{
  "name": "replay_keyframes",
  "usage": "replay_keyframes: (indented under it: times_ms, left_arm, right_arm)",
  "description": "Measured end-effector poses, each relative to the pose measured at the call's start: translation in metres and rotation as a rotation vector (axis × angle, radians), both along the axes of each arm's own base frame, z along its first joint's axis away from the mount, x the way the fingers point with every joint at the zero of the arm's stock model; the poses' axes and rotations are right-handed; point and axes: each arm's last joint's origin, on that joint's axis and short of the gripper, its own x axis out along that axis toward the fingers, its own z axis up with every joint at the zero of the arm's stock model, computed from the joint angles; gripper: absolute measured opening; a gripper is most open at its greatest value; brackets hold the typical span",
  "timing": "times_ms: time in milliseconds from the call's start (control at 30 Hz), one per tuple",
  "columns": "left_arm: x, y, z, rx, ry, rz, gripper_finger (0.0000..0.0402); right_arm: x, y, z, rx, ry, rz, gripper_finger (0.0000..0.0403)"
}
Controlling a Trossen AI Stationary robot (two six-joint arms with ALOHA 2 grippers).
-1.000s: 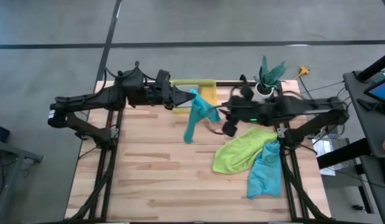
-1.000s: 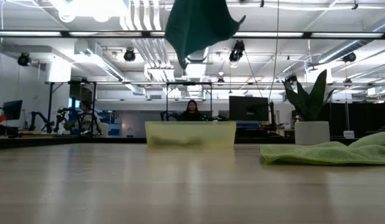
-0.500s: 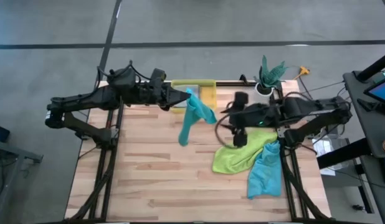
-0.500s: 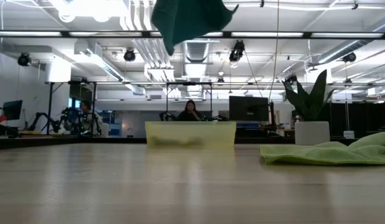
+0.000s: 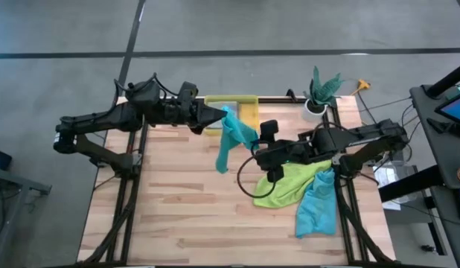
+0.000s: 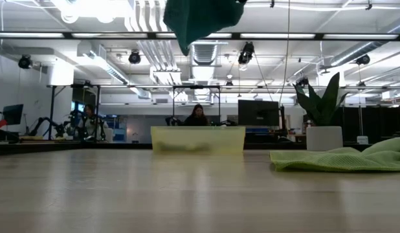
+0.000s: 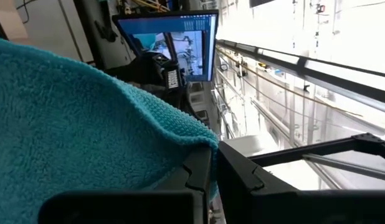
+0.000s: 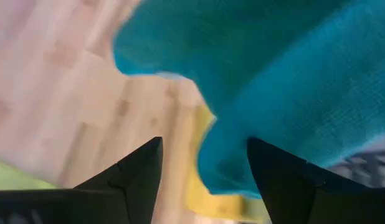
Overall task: Fold microfiber towels
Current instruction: Fold the blue microfiber cloth
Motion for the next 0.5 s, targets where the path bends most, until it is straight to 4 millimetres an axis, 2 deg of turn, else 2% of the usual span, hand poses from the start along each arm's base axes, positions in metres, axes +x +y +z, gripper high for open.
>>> replay_keyframes:
  times_ms: [133,500]
  left_arm:
    - [-0.002,-0.0011,0.0014,-0.012,-0.006,-0.01,0.0006]
    - [-0.0083,-0.003,0.0049,-0.018,-0.018,-0.058,0.0006]
  right_arm:
    - [-0.0012,-0.0035,0.0013,-0.081,-0.001,-0.04,0.0212]
    - [-0.0042,-0.004,-0.0002,-0.094,0.033,-0.036,0.014]
